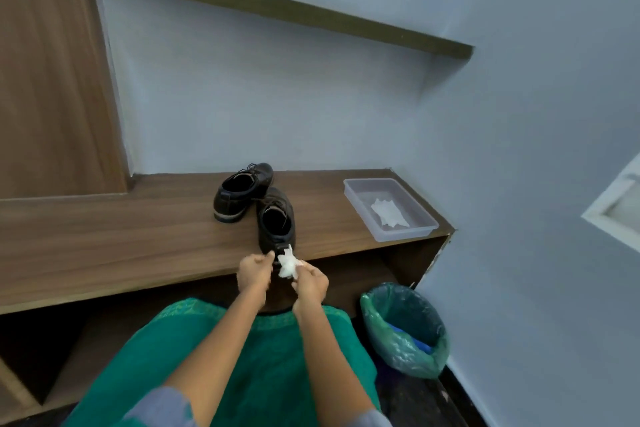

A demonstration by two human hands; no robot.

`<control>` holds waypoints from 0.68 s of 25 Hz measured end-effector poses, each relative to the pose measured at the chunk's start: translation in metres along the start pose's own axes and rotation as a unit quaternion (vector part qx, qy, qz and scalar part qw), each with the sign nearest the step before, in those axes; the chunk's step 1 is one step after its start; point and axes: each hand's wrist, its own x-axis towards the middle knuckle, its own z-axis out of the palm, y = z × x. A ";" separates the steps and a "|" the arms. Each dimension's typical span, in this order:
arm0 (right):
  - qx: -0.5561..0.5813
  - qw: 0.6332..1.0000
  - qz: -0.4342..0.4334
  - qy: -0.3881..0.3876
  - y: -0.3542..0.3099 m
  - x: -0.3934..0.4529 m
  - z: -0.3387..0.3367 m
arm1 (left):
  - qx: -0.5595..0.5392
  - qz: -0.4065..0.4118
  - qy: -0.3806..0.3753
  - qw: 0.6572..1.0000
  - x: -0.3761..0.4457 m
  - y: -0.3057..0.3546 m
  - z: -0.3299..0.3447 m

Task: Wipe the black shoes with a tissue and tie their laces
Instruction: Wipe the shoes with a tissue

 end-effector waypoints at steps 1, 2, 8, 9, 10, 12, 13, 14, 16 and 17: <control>0.000 1.000 -0.007 -0.019 -0.009 0.003 -0.009 | -0.030 -0.025 -0.057 0.998 -0.012 -0.010 0.010; -0.001 0.999 -0.009 -0.037 -0.017 0.006 -0.018 | -0.056 -0.042 -0.107 0.992 -0.023 -0.014 0.020; -0.071 0.995 -0.051 -0.045 -0.063 0.043 -0.086 | -0.121 -0.062 -0.263 0.955 -0.059 0.016 0.087; -0.092 0.993 -0.065 -0.039 -0.070 0.051 -0.101 | -0.119 -0.067 -0.279 0.950 -0.064 0.019 0.100; -0.108 0.991 -0.072 -0.037 -0.075 0.060 -0.115 | -0.110 -0.069 -0.290 0.948 -0.068 0.020 0.115; -0.123 0.990 -0.062 -0.039 -0.086 0.077 -0.147 | -0.089 -0.075 -0.294 0.949 -0.077 0.019 0.149; -0.123 0.990 -0.052 -0.044 -0.092 0.085 -0.165 | -0.081 -0.083 -0.287 0.951 -0.080 0.018 0.169; -0.123 0.990 -0.044 -0.054 -0.096 0.091 -0.181 | -0.075 -0.090 -0.272 0.955 -0.082 0.017 0.185; -0.131 0.988 -0.030 -0.075 -0.101 0.107 -0.214 | -0.055 -0.095 -0.246 0.963 -0.087 0.011 0.222; -0.137 0.987 -0.025 -0.076 -0.100 0.118 -0.229 | -0.045 -0.100 -0.247 0.963 -0.090 0.005 0.240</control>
